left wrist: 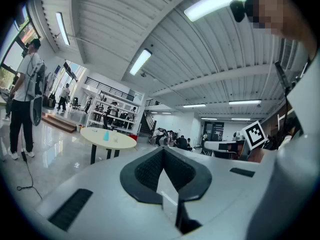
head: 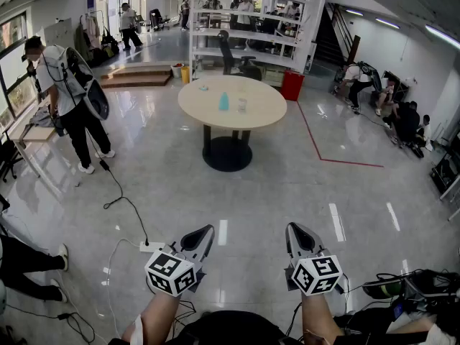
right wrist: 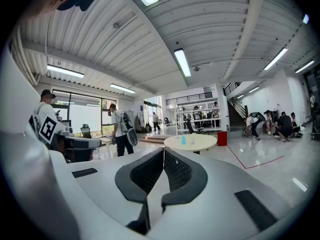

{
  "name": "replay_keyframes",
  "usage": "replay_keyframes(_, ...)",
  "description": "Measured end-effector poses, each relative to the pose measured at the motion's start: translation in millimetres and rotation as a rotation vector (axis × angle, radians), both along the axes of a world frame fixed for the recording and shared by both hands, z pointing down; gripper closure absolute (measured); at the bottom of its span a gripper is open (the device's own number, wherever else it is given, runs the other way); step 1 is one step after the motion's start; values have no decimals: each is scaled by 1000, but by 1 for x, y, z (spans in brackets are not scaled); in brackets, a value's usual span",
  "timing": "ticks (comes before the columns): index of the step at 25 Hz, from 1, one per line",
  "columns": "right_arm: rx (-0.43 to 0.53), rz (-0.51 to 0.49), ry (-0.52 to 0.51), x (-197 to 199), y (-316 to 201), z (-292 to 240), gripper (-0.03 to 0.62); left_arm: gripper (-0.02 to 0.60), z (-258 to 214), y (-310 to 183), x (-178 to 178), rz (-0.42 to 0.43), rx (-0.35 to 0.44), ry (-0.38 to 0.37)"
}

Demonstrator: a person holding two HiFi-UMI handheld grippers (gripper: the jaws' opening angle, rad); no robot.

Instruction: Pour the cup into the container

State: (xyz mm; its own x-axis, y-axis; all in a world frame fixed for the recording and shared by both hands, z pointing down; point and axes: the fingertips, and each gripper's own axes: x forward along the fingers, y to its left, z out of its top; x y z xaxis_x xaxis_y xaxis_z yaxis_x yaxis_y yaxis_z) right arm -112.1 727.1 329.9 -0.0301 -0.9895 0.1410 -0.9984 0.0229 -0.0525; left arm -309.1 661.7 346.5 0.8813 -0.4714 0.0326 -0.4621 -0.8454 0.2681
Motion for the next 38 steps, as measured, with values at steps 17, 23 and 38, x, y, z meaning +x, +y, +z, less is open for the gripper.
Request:
replay_keyframes(17,23,-95,-5,29,-117,12,588,581,20,-121,43,-15,-30,-19)
replay_keyframes(23,14,-160,-17,92,-190,20,588,581,13,-182,116,-14,-9,-36)
replay_keyframes(38,-29,-177,-76,217,-319,38,588,581,15,-308,238,-39,-21,-78)
